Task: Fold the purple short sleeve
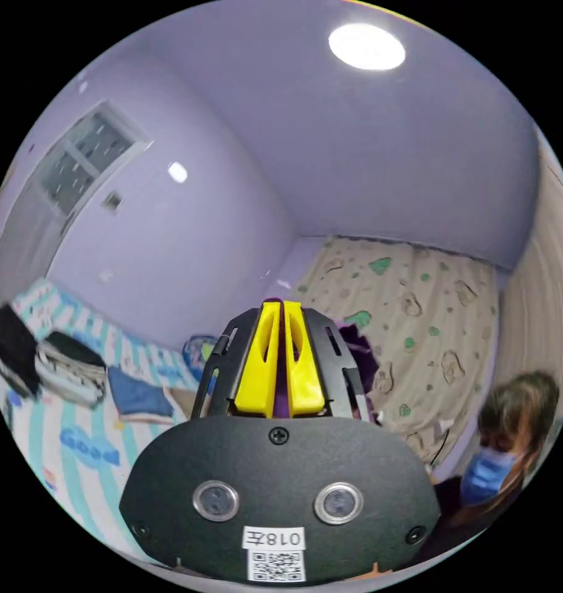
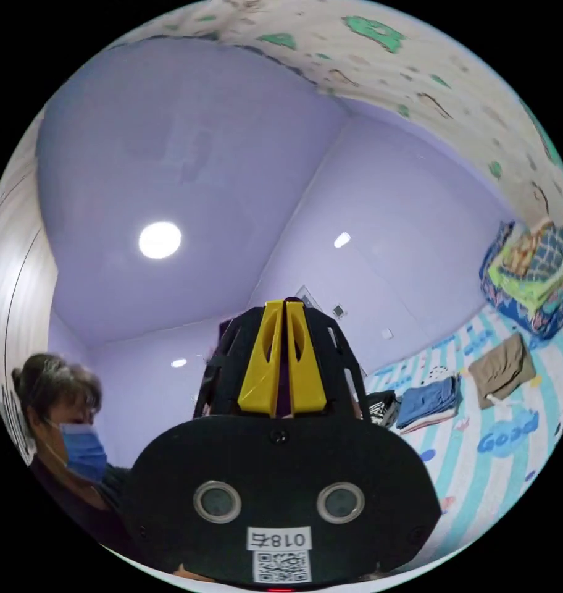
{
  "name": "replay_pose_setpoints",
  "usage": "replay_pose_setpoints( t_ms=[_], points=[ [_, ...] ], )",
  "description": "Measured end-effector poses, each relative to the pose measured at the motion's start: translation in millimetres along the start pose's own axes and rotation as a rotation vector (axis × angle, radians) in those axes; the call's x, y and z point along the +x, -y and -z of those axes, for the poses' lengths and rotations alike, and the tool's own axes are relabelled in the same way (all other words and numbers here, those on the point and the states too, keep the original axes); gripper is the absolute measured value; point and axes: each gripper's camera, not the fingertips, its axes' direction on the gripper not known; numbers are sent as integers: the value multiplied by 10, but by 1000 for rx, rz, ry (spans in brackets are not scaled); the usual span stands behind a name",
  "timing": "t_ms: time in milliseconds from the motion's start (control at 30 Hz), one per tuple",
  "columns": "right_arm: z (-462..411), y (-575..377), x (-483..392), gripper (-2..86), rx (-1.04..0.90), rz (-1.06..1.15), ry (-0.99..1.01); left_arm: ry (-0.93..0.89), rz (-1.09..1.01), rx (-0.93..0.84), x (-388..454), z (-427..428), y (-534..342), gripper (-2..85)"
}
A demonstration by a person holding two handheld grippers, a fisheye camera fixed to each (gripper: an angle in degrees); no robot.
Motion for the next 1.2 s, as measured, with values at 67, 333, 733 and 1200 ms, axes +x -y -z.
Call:
replay_pose_setpoints(
  t_ms=[67,333,733,1200],
  points=[
    [-405,252,305,-3,1,-45,-26,-32,115,63,-321,-153,76,-10],
    [-889,1325,-342,-3,115,265,-29,30,-255,126,437,-250,822,-10],
    [86,-420,1542,-2,-153,-214,-337,137,300,-366,-1960,111,-2100,-10],
    [291,-1044,2380,-2,-220,-608,-520,327,650,-520,-2579,182,-3871,-10]
  ],
)
